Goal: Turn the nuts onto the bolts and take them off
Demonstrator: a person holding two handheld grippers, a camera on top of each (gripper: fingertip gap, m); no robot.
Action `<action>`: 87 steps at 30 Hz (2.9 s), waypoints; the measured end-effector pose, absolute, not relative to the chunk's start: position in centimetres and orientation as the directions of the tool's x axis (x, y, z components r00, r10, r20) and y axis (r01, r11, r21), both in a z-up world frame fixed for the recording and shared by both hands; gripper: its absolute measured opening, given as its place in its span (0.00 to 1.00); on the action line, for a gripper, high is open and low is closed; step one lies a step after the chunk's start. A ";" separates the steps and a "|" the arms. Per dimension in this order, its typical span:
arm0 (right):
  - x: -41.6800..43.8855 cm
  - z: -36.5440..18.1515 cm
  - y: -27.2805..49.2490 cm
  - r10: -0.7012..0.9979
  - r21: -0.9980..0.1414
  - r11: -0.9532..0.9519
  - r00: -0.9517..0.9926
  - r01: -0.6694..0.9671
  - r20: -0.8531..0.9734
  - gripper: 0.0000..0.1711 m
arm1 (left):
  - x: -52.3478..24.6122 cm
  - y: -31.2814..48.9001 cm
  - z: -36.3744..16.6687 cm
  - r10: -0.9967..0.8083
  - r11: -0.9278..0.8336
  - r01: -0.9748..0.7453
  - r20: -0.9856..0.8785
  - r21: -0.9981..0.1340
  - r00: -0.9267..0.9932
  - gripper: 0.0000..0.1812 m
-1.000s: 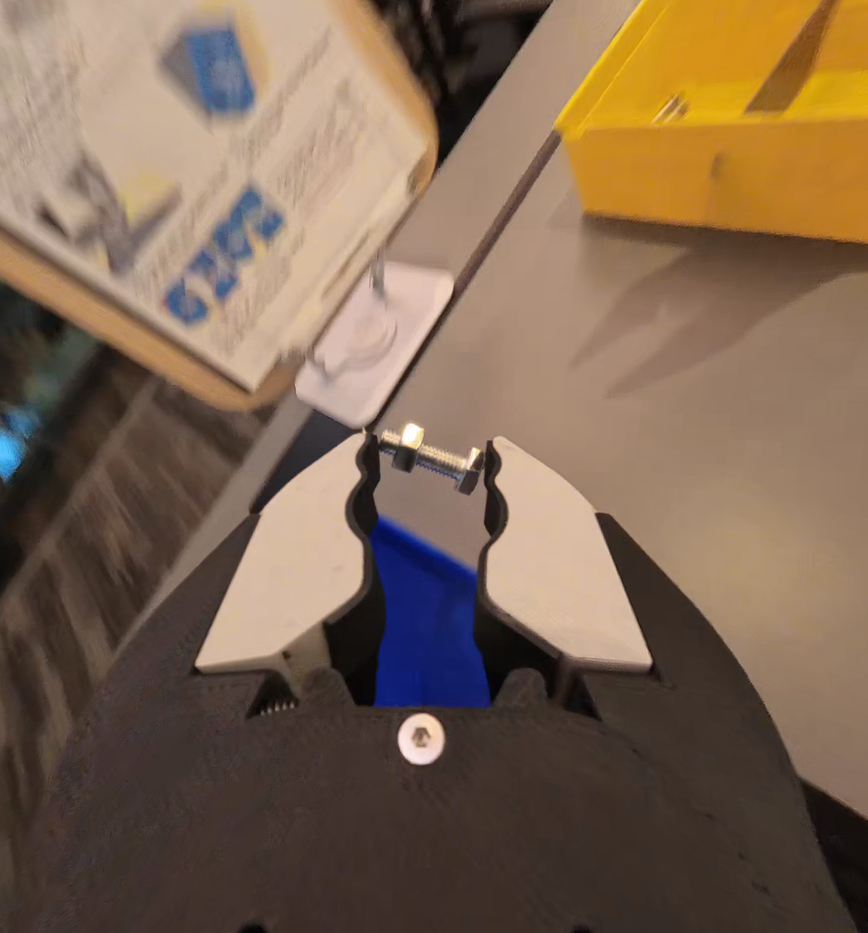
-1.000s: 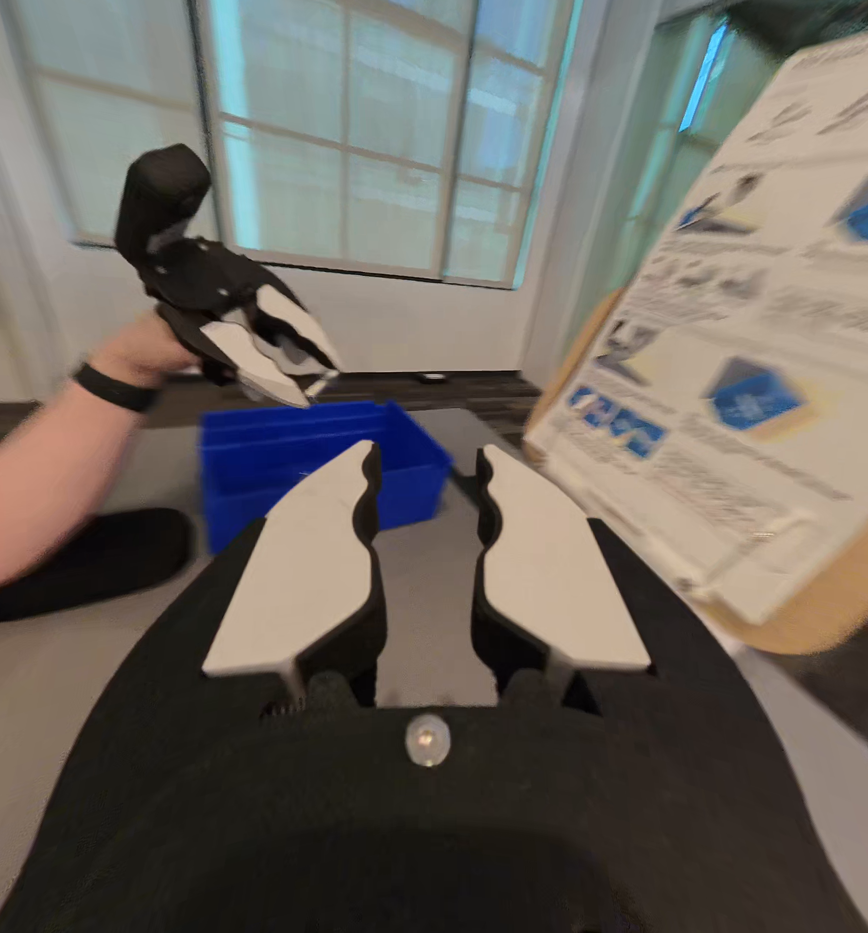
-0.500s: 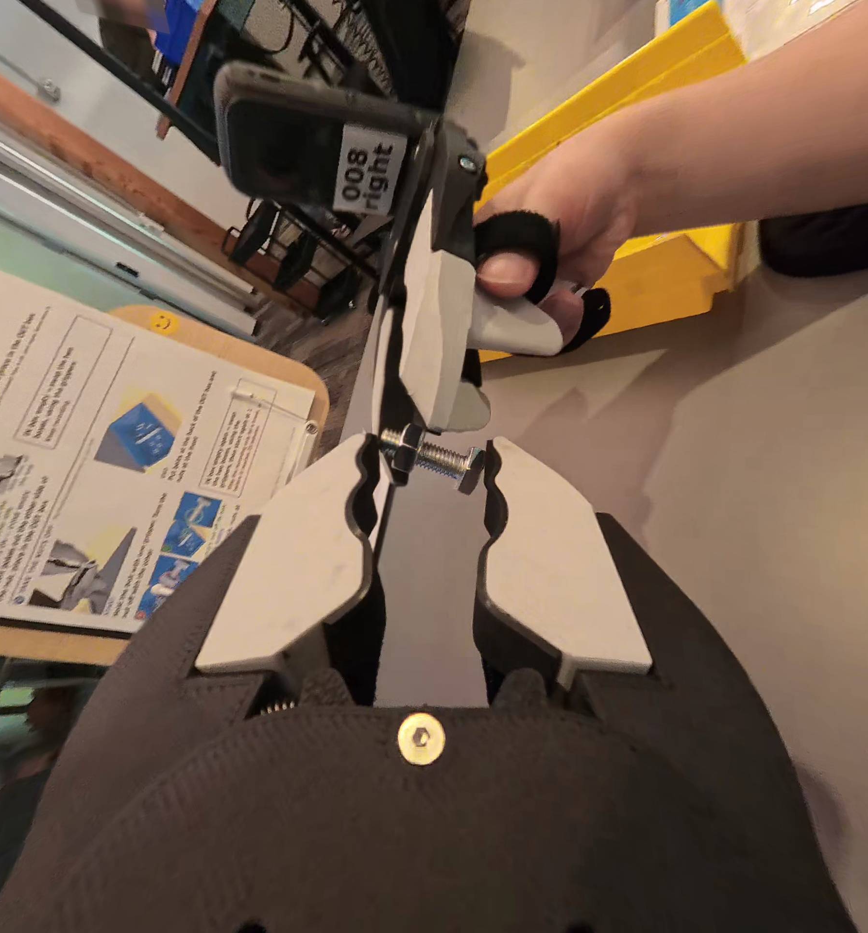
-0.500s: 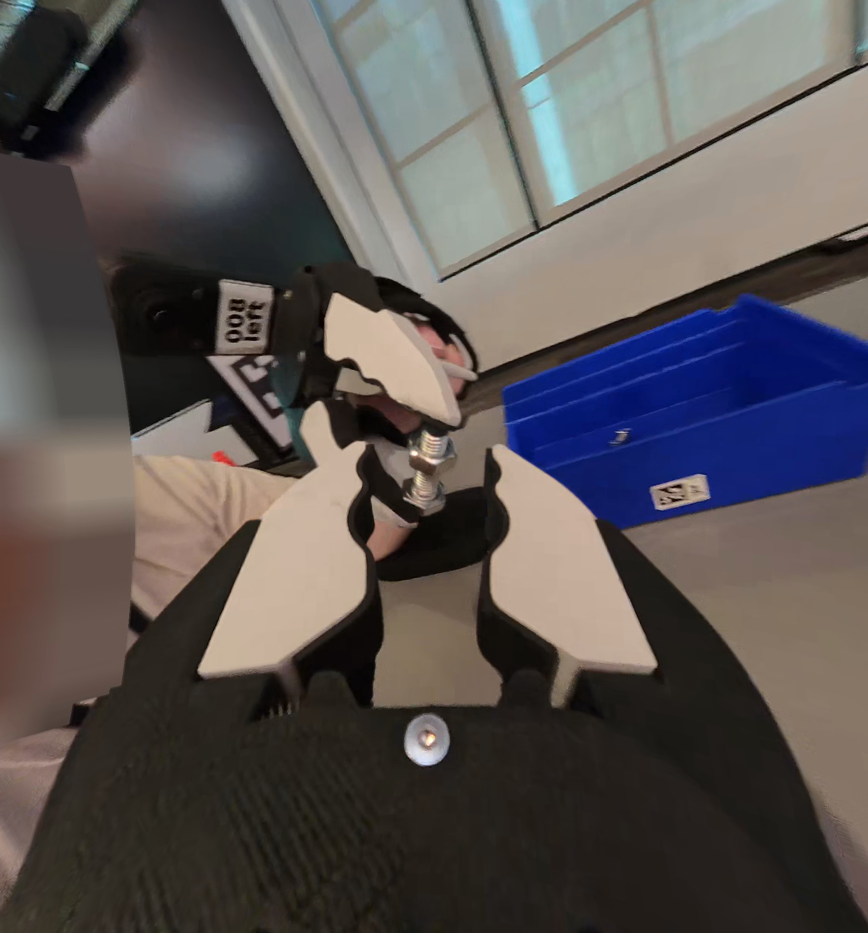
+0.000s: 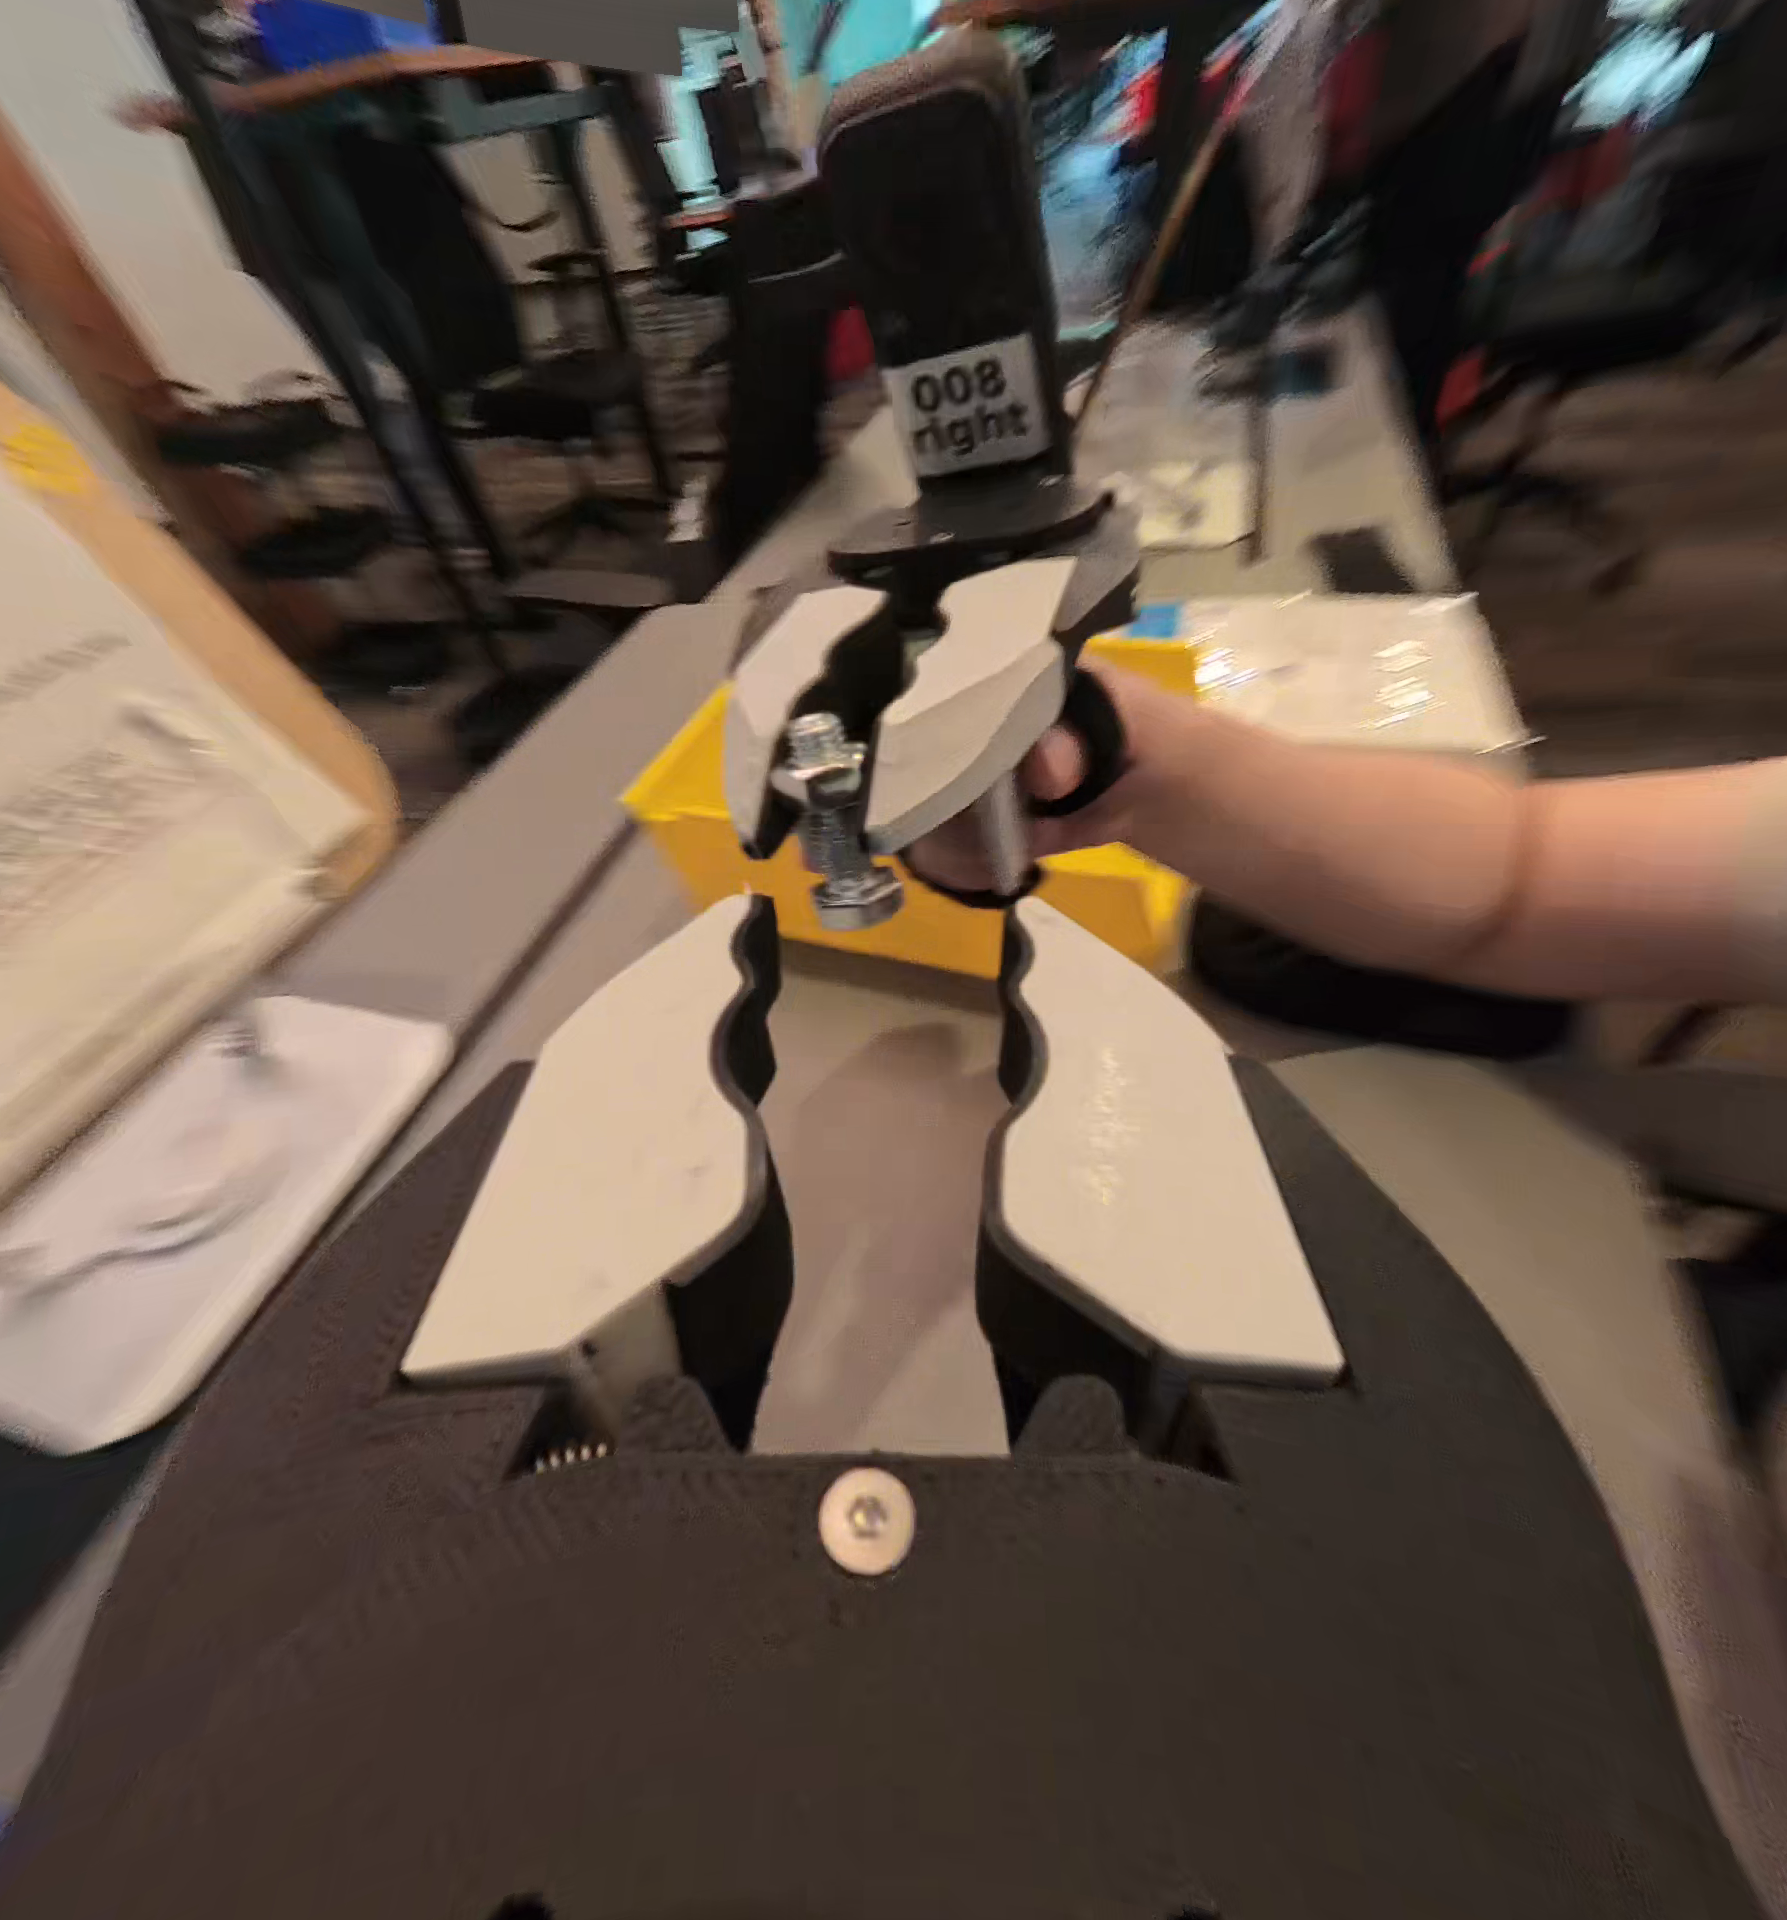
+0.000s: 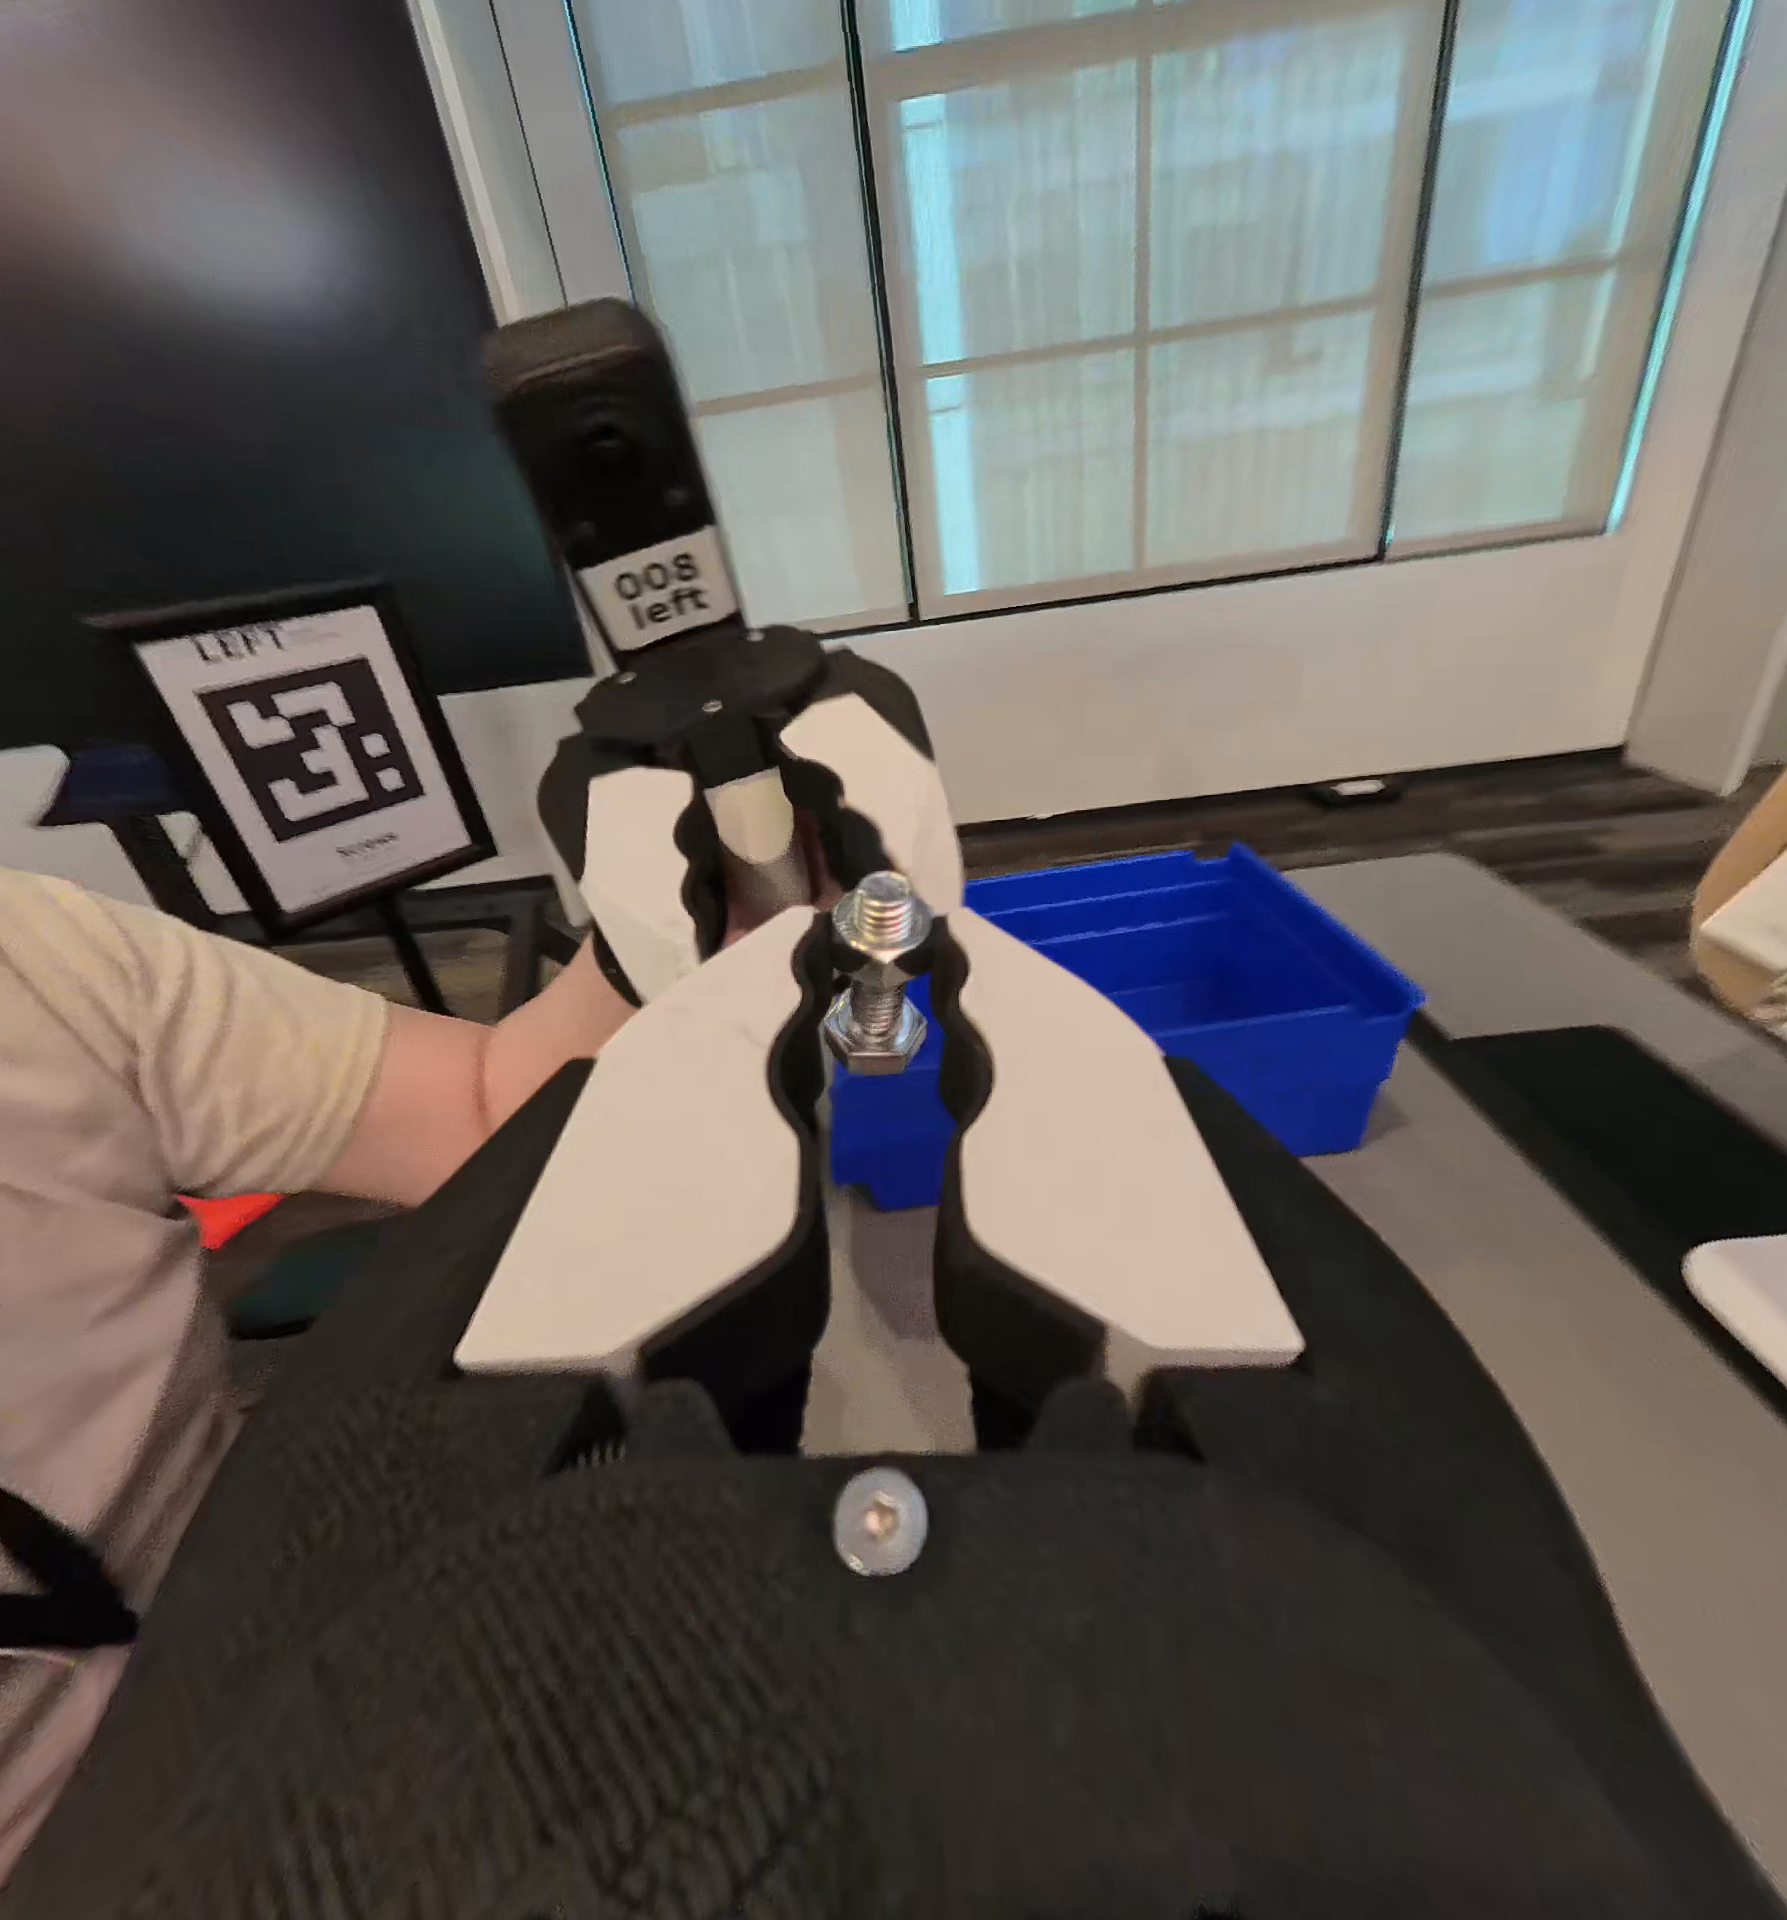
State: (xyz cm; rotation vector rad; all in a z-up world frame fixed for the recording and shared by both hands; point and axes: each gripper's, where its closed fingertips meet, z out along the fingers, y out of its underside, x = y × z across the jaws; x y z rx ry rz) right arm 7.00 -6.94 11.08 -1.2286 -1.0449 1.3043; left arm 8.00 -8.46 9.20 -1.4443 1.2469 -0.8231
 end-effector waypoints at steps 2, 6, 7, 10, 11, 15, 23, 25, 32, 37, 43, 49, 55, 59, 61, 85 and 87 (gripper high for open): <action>7.0 11.4 -7.4 0.997 -0.993 -0.046 0.049 -0.112 -0.051 0.11 | 8.4 -9.0 9.4 -0.987 -0.060 -0.207 0.028 -0.976 0.156 0.21; 6.8 11.7 -7.6 0.997 -0.993 -0.008 0.073 -0.120 -0.017 0.11 | 8.9 -9.0 9.6 -0.988 -0.141 -0.125 0.130 -0.982 0.088 0.21; 6.8 11.8 -7.4 0.996 -0.992 -0.007 0.088 -0.124 -0.018 0.11 | 9.1 -8.9 9.4 -0.989 -0.132 -0.129 0.120 -0.983 0.090 0.21; 6.6 11.7 -7.4 0.994 -0.993 0.003 0.106 -0.115 -0.009 0.11 | 9.6 -7.9 8.1 -0.982 -0.043 -0.213 0.002 -0.976 0.189 0.22; 6.6 11.7 -7.4 0.993 -0.994 0.017 0.120 -0.108 0.004 0.11 | 9.7 -7.5 7.9 -0.972 -0.009 -0.234 -0.047 -0.972 0.232 0.22; 6.4 11.5 -7.0 0.981 -0.995 0.070 0.186 -0.075 0.055 0.11 | 10.0 -7.1 8.4 -0.946 0.061 -0.215 -0.125 -0.975 0.300 0.17; 6.5 11.7 -6.9 0.971 -0.993 0.103 0.224 -0.066 0.085 0.11 | 9.8 -6.7 8.5 -0.938 0.075 -0.206 -0.139 -0.976 0.316 0.10; 6.8 12.0 -7.0 0.972 -0.992 0.109 0.216 -0.064 0.093 0.12 | 9.9 -7.0 8.7 -0.945 0.071 -0.193 -0.128 -0.979 0.301 0.10; 7.7 12.7 -8.8 0.991 -0.986 0.122 0.071 -0.117 0.114 0.13 | 10.2 -9.2 9.8 -0.987 0.023 -0.118 -0.041 -0.993 0.154 0.10; 9.1 13.7 -8.5 0.997 -0.979 0.069 0.037 -0.191 0.063 0.13 | 9.9 -10.3 10.8 -0.998 -0.031 -0.061 0.027 -0.998 0.063 0.10; 7.7 13.8 -10.0 0.998 -0.982 0.068 -0.001 -0.178 0.070 0.19 | 10.4 -11.0 10.5 -0.999 -0.022 -0.072 0.019 -0.997 0.034 0.10; 9.3 13.3 -8.1 0.999 -0.977 -0.025 -0.033 -0.211 -0.018 0.18 | 10.5 -11.7 10.7 -0.999 -0.035 -0.073 0.036 -0.997 -0.005 0.10; 8.1 13.9 -11.9 0.982 -0.974 0.009 -0.180 -0.227 0.051 0.22 | 10.7 -11.7 10.3 -0.999 -0.043 -0.073 0.045 -0.996 -0.021 0.10; 8.7 13.3 -9.2 0.990 -0.968 -0.074 -0.135 -0.239 -0.042 0.22 | 10.7 -11.9 10.3 -0.999 -0.030 -0.068 0.032 -0.997 -0.030 0.10; 9.2 13.6 -9.0 0.983 -0.958 -0.121 -0.164 -0.261 -0.079 0.22 | 10.6 -12.0 10.3 -0.999 -0.031 -0.072 0.034 -0.997 -0.039 0.10; 9.5 14.0 -9.2 0.972 -0.941 -0.169 -0.208 -0.293 -0.109 0.25 | 11.0 -12.9 10.4 -0.990 -0.090 -0.072 0.097 -0.993 -0.104 0.10; 9.0 14.5 -10.9 0.967 -0.950 -0.138 -0.247 -0.281 -0.067 0.27 | 11.0 -12.9 10.2 -0.991 -0.080 -0.081 0.088 -0.993 -0.099 0.10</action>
